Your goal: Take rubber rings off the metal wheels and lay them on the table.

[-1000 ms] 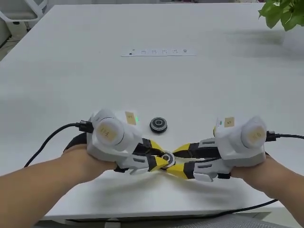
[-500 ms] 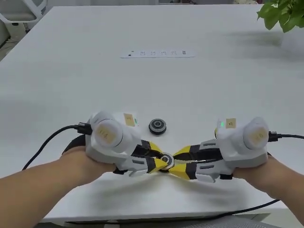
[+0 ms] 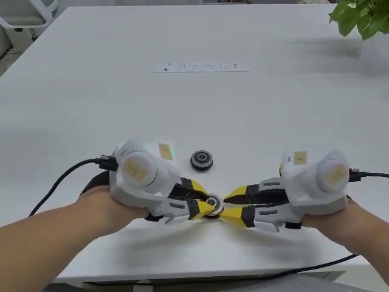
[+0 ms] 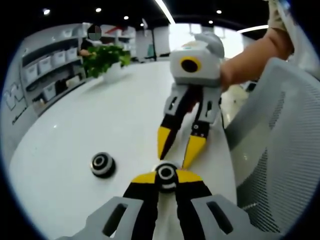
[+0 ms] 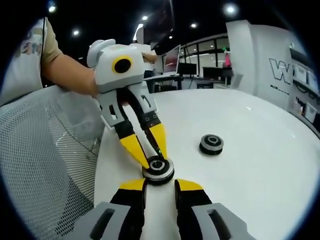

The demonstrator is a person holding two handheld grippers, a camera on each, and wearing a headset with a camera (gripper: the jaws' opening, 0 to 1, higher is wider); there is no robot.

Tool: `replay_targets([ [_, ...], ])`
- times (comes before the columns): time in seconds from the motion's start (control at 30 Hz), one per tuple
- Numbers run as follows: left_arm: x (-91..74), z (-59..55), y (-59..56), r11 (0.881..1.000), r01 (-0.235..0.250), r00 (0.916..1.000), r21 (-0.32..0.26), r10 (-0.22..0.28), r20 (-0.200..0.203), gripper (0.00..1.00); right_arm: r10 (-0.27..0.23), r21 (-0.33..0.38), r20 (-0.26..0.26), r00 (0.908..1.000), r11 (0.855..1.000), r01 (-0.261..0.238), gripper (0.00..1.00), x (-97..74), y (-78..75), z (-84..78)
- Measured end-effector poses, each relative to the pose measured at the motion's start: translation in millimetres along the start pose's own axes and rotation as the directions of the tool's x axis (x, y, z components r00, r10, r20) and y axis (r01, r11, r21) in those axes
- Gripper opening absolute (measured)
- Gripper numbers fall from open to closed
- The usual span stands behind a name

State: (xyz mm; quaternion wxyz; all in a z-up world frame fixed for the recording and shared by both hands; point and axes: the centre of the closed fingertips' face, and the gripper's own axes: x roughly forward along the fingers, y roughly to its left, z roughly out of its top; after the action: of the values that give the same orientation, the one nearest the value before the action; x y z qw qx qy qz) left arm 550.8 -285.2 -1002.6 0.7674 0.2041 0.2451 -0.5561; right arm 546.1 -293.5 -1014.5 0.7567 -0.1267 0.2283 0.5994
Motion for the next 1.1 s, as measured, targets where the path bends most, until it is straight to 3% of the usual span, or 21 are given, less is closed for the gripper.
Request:
replay_targets([
  [0.27,0.2,0.0,-0.1,1.000,0.001,1.0000,0.000,-0.001,0.003,0.12,0.024,-0.028,-0.012,0.9996,0.999,-0.024,0.29,14.7,7.2,6.3],
  [0.43,0.5,0.0,0.1,1.000,-0.001,1.0000,-0.001,0.001,0.001,0.12,0.002,-0.052,-0.008,1.0000,0.999,-0.002,0.28,18.1,2.2,10.3],
  [1.1,0.8,0.4,0.2,1.000,-0.001,1.0000,-0.011,0.001,0.006,0.12,0.008,-0.026,-0.006,0.9999,1.000,-0.008,0.23,9.3,4.1,5.6],
])
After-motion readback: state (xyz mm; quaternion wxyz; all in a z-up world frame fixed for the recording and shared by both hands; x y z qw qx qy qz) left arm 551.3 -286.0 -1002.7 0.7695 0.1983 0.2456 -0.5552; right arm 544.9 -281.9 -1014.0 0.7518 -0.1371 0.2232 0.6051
